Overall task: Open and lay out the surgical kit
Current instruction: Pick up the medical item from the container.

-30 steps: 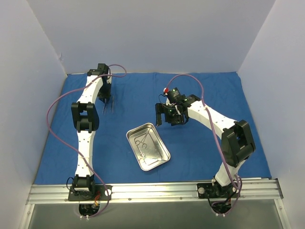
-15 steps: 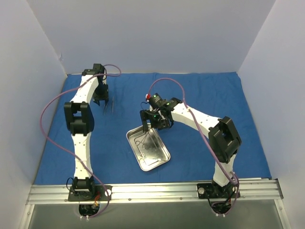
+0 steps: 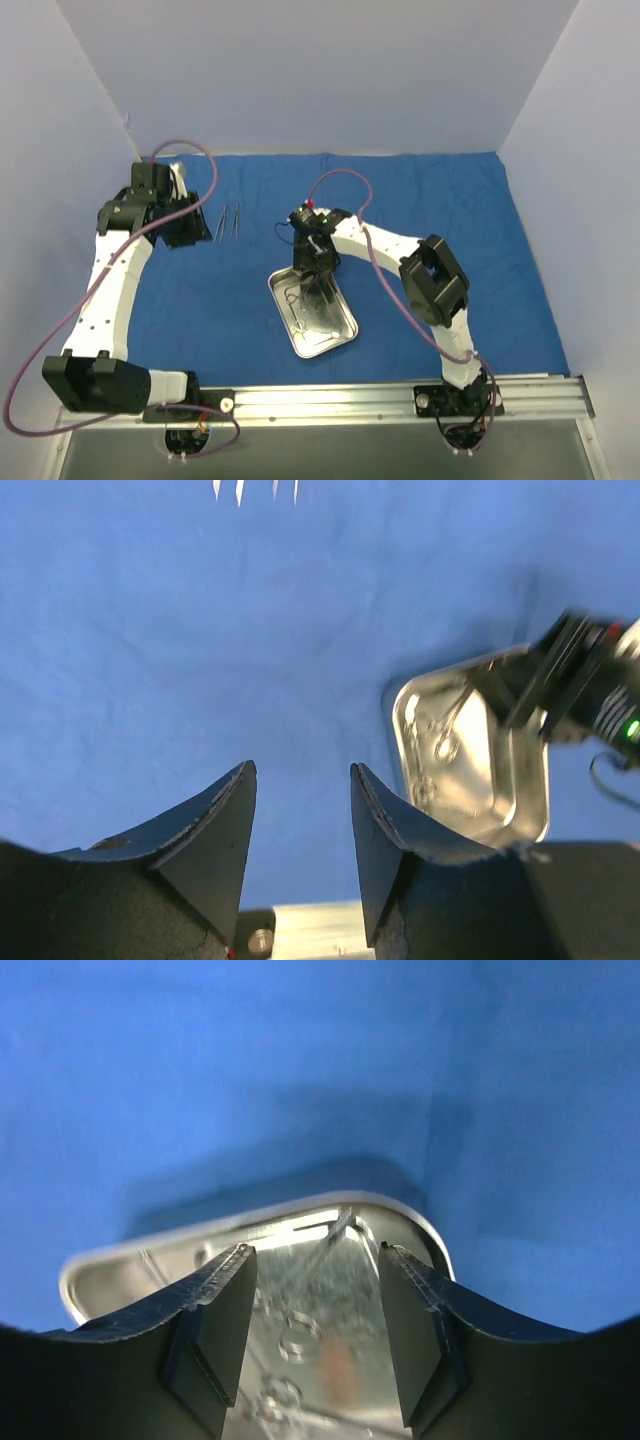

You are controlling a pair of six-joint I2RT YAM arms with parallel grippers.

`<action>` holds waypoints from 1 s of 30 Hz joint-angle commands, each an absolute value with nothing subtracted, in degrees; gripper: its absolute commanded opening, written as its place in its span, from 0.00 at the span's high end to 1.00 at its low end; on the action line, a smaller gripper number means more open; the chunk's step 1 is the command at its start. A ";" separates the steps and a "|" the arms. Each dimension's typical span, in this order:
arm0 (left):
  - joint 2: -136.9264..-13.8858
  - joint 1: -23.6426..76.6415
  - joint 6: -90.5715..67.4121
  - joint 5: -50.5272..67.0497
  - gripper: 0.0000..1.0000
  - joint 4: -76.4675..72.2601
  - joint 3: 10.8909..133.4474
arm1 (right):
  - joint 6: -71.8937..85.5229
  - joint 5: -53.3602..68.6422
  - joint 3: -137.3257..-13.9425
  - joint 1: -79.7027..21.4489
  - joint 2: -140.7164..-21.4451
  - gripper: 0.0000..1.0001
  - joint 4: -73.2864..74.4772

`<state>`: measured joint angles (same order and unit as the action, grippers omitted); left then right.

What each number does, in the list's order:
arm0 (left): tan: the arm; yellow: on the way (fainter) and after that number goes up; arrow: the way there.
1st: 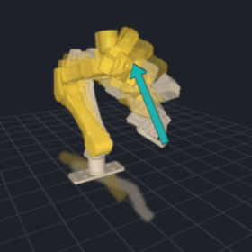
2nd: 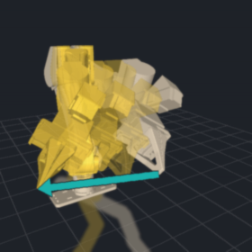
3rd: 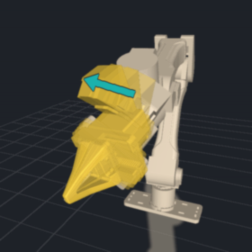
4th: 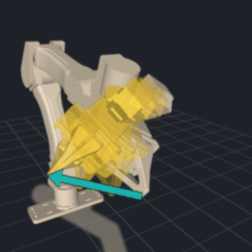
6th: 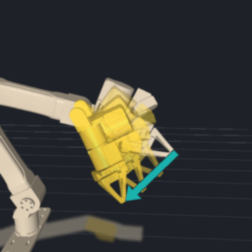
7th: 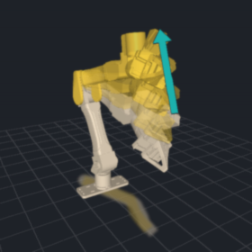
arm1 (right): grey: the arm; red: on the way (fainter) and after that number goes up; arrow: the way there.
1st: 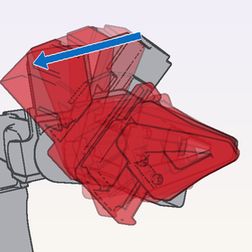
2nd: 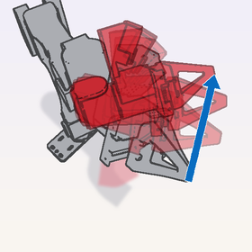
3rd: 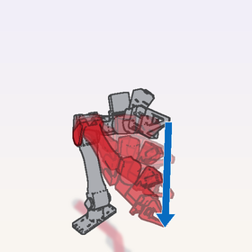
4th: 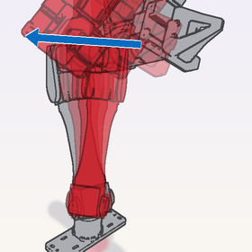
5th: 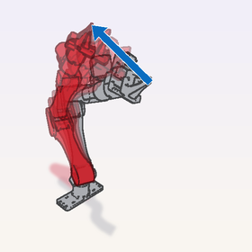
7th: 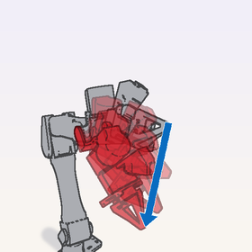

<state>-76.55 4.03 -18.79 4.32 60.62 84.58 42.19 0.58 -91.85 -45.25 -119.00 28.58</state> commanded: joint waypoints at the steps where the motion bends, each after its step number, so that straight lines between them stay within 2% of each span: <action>1: -75.16 3.69 -19.60 8.17 0.49 59.33 80.08 | 46.41 -7.72 -94.75 -46.41 -121.02 0.50 32.35; 5: -71.20 3.52 -18.29 9.05 0.49 59.76 78.23 | 46.93 -11.51 -93.96 -47.02 -122.52 0.55 29.62; 6: -70.76 3.43 -17.93 9.14 0.49 59.94 77.96 | 47.19 -11.60 -94.04 -47.20 -123.39 0.59 29.45; 13: -67.50 3.34 -15.47 9.40 0.48 60.38 76.03 | 51.15 -17.66 -93.35 -52.29 -127.26 0.62 30.76; 16: -65.66 3.43 -15.38 10.45 0.48 59.86 74.45 | 52.03 -16.44 -90.63 -52.73 -128.41 0.75 29.19; 17: -64.78 3.34 -15.47 10.63 0.48 59.51 74.01 | 52.38 -15.22 -89.66 -53.08 -128.32 0.86 28.92; 18: -64.43 3.34 -15.56 10.90 0.48 59.41 73.66 | 52.38 -14.42 -88.95 -53.26 -128.06 0.91 28.57; 21: -64.25 3.34 -15.64 11.69 0.48 60.03 72.77 | 51.60 -12.49 -86.49 -53.35 -125.52 1.00 27.16; 27: -65.04 3.43 -16.43 15.45 0.48 59.24 72.51 | 44.84 -13.10 -89.82 -53.00 -116.74 1.00 29.18; 30: -66.09 3.34 -16.61 20.80 0.48 56.96 71.37 | 42.89 -8.27 -89.74 -52.30 -112.69 1.00 28.12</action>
<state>-65.47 3.64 -16.36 14.41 60.40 72.10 46.09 -12.32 -89.69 -52.51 -120.46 24.62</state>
